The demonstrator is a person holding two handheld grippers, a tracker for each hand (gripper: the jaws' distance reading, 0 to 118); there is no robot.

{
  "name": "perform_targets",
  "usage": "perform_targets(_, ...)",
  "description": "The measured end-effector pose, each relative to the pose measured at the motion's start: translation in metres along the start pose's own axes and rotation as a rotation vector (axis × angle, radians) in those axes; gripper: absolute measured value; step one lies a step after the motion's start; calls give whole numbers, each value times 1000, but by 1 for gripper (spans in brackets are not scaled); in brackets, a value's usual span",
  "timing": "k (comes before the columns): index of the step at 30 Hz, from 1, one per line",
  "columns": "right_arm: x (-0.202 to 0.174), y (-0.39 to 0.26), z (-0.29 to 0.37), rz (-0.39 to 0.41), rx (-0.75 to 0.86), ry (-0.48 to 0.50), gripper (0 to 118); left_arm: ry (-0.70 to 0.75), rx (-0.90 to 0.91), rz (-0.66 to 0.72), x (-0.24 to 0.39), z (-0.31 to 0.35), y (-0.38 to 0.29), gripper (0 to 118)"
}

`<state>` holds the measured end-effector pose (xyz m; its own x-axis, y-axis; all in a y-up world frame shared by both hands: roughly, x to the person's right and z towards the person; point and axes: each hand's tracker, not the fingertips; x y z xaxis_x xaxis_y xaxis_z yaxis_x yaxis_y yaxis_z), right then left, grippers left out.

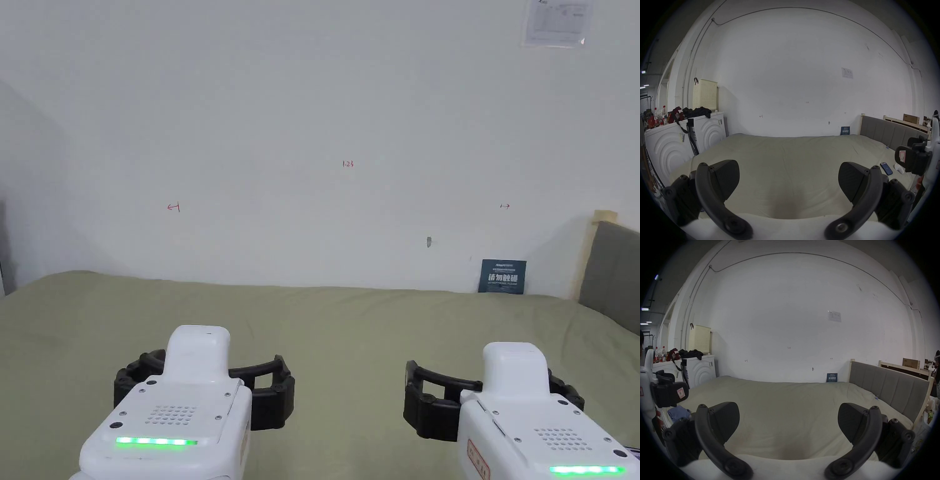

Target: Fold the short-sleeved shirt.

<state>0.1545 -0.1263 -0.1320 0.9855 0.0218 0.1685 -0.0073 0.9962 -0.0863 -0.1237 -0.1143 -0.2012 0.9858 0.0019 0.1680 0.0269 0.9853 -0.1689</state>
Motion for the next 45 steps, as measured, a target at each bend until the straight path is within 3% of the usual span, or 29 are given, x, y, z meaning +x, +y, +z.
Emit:
perform_targets(5,-2,16,4,-12,52,32,118,-17,1,9,1,1,4,118)
perform_targets(8,-2,30,7,-85,41,84,118,-23,15,19,-1,3,10,118)
perform_targets(13,-4,46,14,-120,29,-17,118,-14,36,29,-4,6,18,118)
perform_targets(17,3,59,15,-192,-25,0,118,-6,46,29,-6,8,22,118)
perform_targets(24,0,76,22,-160,-12,-18,118,9,66,38,-7,11,25,118)
perform_targets(37,1,76,26,-172,-46,2,118,-43,47,32,3,8,23,118)
perform_targets(41,3,72,21,-157,-41,-73,118,-42,53,24,6,11,25,118)
perform_targets(43,7,69,20,-188,-44,-26,118,-48,58,15,6,12,26,118)
perform_targets(45,6,68,19,-200,-55,-40,118,-47,63,10,7,13,28,118)
